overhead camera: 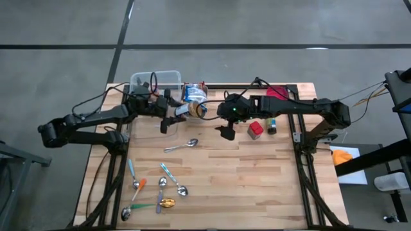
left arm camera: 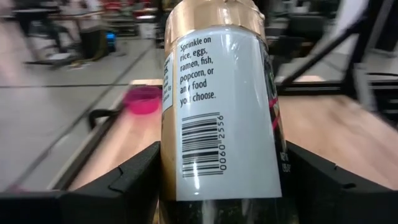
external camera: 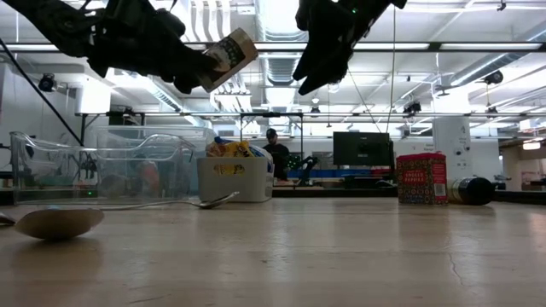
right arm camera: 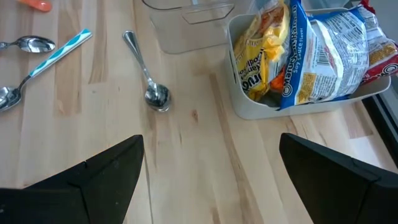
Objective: Pick & Place Food Item
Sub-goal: Put the golden seasoning bottle into the white bin
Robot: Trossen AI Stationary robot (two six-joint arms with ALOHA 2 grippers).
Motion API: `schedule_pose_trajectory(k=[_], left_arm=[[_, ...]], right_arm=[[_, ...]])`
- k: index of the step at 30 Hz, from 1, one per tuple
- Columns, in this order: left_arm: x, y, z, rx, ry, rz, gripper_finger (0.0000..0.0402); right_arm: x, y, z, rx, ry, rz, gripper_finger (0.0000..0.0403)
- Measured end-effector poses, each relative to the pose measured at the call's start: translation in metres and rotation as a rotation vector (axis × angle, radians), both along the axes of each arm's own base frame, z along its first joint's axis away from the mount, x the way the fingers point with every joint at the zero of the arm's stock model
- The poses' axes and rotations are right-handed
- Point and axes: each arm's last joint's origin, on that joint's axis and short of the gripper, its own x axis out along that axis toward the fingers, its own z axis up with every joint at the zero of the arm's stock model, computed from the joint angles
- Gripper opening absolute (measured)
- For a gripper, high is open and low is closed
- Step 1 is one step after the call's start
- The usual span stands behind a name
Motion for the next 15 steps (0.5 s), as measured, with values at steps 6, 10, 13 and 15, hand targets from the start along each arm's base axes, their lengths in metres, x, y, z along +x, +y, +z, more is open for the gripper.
schedule_pose_trajectory(k=[6, 10, 13, 15], left_arm=[[-0.005, 0.003, 0.01, 0.025, 0.034, 0.18, 0.0271], [-0.015, 0.004, 0.019, 0.05, 0.088, 0.371, 0.0267], [-0.025, 0.005, 0.023, 0.089, 0.124, 0.574, 0.0267], [-0.032, 0.006, 0.024, 0.106, 0.158, 0.731, 0.027]], right_arm=[[0.0, 0.0, 0.0, 0.0, 0.002, 0.001, 0.0371], [0.0, 0.0, 0.0, -0.002, 0.003, 0.003, 0.0371], [0.0, 0.0, -0.001, -0.002, 0.004, 0.003, 0.0371], [0.0, 0.0, 0.0, -0.002, 0.003, 0.003, 0.0371]])
